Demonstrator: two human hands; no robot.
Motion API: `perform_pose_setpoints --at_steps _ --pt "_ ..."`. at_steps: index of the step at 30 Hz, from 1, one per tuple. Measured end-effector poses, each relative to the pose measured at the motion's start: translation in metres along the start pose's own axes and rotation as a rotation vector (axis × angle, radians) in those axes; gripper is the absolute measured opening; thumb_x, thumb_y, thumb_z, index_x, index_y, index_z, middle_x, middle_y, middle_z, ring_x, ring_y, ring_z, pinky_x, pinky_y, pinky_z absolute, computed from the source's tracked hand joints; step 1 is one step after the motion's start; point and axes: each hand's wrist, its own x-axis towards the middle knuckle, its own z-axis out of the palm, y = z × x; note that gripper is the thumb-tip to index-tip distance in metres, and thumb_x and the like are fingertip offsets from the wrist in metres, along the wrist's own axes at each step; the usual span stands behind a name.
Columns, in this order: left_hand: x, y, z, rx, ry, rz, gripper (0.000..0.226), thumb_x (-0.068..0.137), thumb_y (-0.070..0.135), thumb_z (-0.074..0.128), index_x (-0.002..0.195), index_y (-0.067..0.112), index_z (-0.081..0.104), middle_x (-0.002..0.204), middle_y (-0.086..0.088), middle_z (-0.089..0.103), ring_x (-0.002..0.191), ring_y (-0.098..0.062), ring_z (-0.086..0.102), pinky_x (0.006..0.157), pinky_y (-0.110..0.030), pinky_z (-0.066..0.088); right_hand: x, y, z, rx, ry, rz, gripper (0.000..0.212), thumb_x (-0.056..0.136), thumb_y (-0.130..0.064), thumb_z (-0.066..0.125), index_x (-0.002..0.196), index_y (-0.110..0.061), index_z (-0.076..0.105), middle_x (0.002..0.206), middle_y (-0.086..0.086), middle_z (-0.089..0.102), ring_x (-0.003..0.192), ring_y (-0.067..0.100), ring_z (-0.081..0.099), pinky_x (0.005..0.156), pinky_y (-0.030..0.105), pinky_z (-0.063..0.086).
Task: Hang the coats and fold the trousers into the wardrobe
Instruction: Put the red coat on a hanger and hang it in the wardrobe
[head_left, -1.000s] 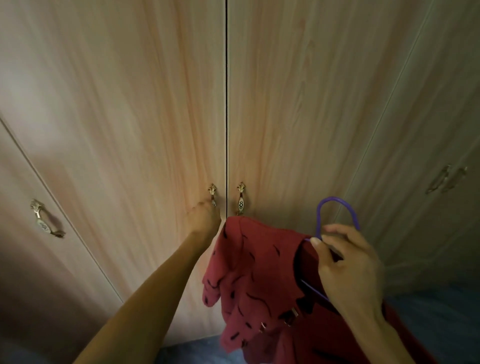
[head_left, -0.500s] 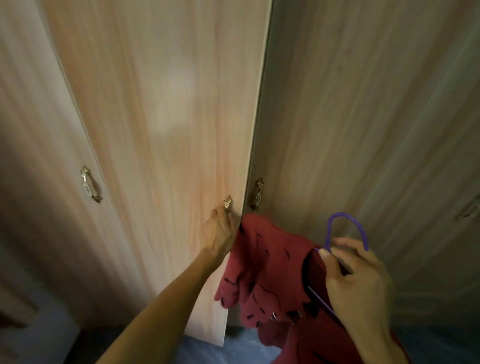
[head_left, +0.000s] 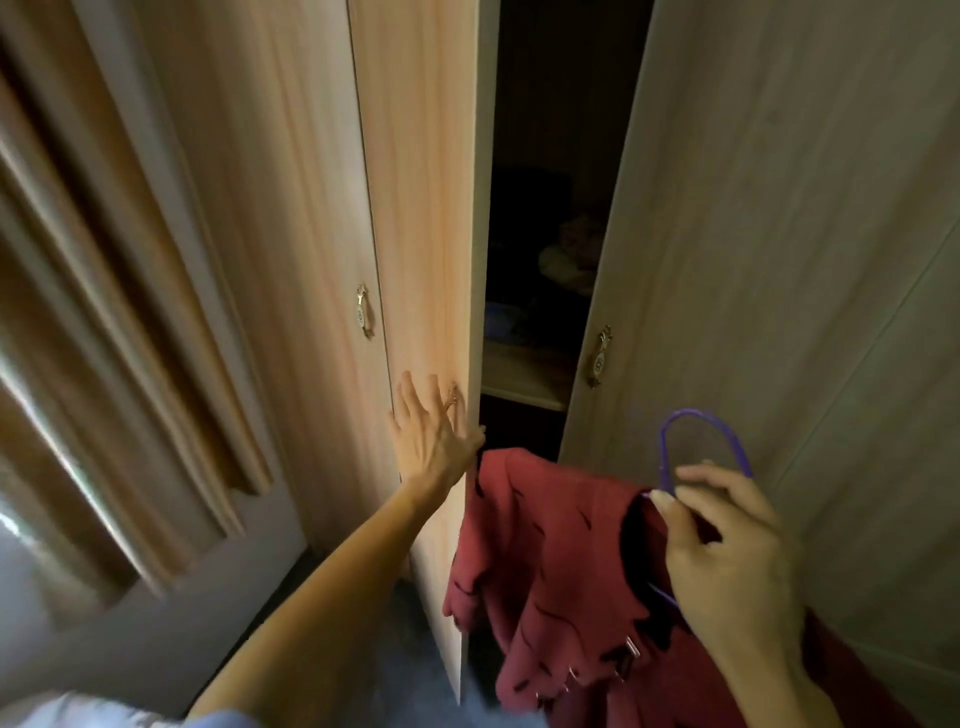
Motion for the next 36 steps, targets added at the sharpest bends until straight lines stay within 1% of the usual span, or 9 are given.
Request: perform_pose_setpoints --at_steps 3,6,11,16,22,24,26,29,36 --pt "-0.006 -0.016 -0.016 0.064 -0.007 0.022 0.105 0.072 0.061 0.065 0.148 0.014 0.01 0.155 -0.02 0.001 0.143 -0.038 0.005 0.115 -0.052 0.009 -0.001 -0.018 -0.001 0.032 -0.026 -0.021 0.009 0.081 -0.017 0.073 0.078 -0.008 0.073 0.096 -0.003 0.065 0.095 0.021 0.063 0.074 0.04 0.053" --pt "-0.013 -0.036 -0.028 0.091 0.006 0.012 0.106 0.074 0.06 0.066 0.149 0.015 0.007 0.156 -0.021 -0.001 0.144 -0.038 0.003 0.115 -0.054 0.011 -0.001 -0.039 0.002 0.046 -0.032 -0.053 0.005 0.077 -0.013 0.075 0.079 -0.009 0.073 0.096 -0.003 0.065 0.09 0.021 0.063 0.072 0.04 0.053" --pt "-0.016 -0.084 -0.048 0.083 0.02 -0.02 0.104 0.071 0.055 0.072 0.147 0.016 0.011 0.155 -0.022 0.001 0.143 -0.037 0.005 0.114 -0.053 0.011 -0.003 -0.066 0.019 0.083 -0.04 -0.087 0.003 0.078 -0.012 0.075 0.079 -0.01 0.073 0.097 -0.003 0.065 0.081 0.021 0.063 0.064 0.044 0.053" --pt "-0.013 -0.14 -0.074 0.023 0.11 -0.047 0.08 0.08 0.041 0.065 0.142 0.015 0.021 0.151 -0.026 0.014 0.139 -0.04 0.017 0.113 -0.054 0.016 -0.01 -0.1 0.045 0.085 -0.055 -0.07 0.001 0.08 -0.016 0.074 0.08 -0.015 0.074 0.1 -0.007 0.064 0.081 0.02 0.063 0.065 0.043 0.053" --pt "0.006 -0.204 -0.116 0.027 0.138 -0.079 0.075 0.074 0.029 0.074 0.133 0.011 0.031 0.139 -0.023 0.029 0.13 -0.04 0.03 0.105 -0.053 0.028 -0.013 -0.141 0.068 0.065 -0.034 0.005 0.004 0.08 -0.018 0.072 0.082 -0.017 0.075 0.101 -0.009 0.063 0.075 0.017 0.061 0.061 0.032 0.051" --pt "0.01 -0.212 -0.132 -0.04 0.214 0.0 0.07 0.075 0.026 0.072 0.132 0.009 0.035 0.135 -0.022 0.035 0.123 -0.04 0.039 0.103 -0.05 0.031 -0.014 -0.152 0.075 0.055 -0.016 0.013 0.004 0.081 -0.018 0.072 0.081 -0.015 0.075 0.1 -0.008 0.063 0.073 0.017 0.061 0.06 0.031 0.05" --pt "0.008 -0.21 -0.142 -0.089 0.303 0.198 0.056 0.079 0.021 0.067 0.127 0.005 0.045 0.131 -0.022 0.041 0.116 -0.039 0.044 0.099 -0.048 0.035 -0.015 -0.16 0.082 0.044 0.008 0.005 0.006 0.08 -0.017 0.073 0.081 -0.011 0.075 0.099 -0.005 0.065 0.071 0.019 0.062 0.058 0.03 0.049" --pt "0.004 -0.192 -0.152 -0.151 0.309 0.43 0.041 0.086 0.019 0.06 0.123 0.003 0.053 0.129 -0.02 0.047 0.114 -0.035 0.047 0.097 -0.044 0.039 -0.015 -0.166 0.09 0.036 0.017 0.028 0.008 0.082 -0.017 0.072 0.084 -0.01 0.074 0.101 -0.005 0.064 0.07 0.018 0.06 0.058 0.026 0.045" --pt "0.026 -0.12 -0.166 -0.277 0.144 0.541 0.041 0.093 0.038 0.042 0.121 0.011 0.055 0.126 -0.011 0.053 0.114 -0.029 0.052 0.097 -0.04 0.042 0.007 -0.158 0.103 0.012 -0.009 0.071 0.013 0.087 -0.019 0.065 0.091 -0.009 0.073 0.108 -0.007 0.058 0.076 0.015 0.061 0.067 0.03 0.051"
